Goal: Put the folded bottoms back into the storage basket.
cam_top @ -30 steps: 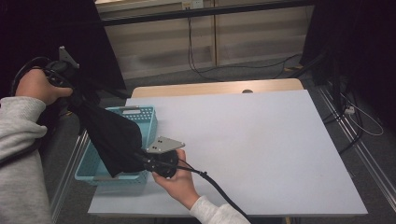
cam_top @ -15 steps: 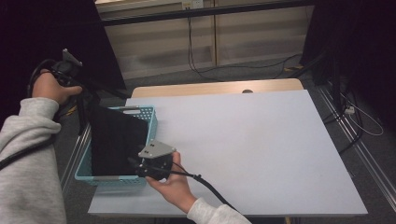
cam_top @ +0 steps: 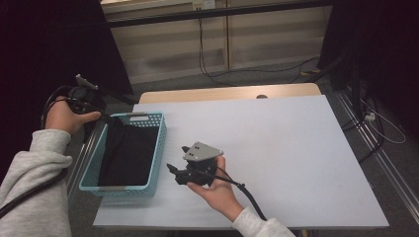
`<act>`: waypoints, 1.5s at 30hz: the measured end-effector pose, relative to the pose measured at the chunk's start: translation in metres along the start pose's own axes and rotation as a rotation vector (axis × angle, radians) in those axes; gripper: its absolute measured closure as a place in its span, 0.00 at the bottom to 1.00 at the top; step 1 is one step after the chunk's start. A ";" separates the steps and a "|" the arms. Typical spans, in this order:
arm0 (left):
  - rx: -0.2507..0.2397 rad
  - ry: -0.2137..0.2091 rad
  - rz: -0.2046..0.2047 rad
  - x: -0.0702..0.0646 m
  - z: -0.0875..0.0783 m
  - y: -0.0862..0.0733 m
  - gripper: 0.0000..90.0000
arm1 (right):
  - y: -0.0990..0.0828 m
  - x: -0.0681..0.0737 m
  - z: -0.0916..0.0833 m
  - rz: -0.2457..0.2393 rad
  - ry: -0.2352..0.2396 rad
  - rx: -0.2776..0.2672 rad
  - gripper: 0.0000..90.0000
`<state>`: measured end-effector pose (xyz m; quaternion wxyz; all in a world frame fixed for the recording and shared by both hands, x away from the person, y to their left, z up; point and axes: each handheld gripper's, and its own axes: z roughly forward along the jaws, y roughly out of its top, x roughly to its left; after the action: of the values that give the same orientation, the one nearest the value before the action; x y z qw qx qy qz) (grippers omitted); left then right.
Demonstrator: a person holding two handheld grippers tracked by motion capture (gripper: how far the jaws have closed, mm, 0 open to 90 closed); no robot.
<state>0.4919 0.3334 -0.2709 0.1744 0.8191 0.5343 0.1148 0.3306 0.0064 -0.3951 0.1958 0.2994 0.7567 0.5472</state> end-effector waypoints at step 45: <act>0.029 -0.095 0.078 -0.056 0.039 -0.013 0.24 | -0.060 -0.085 -0.084 0.075 -0.100 0.074 0.24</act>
<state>0.4729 0.2805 -0.3118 0.1832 0.8464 0.4945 0.0745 0.3271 -0.1236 -0.4273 0.2017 0.3616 0.7538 0.5102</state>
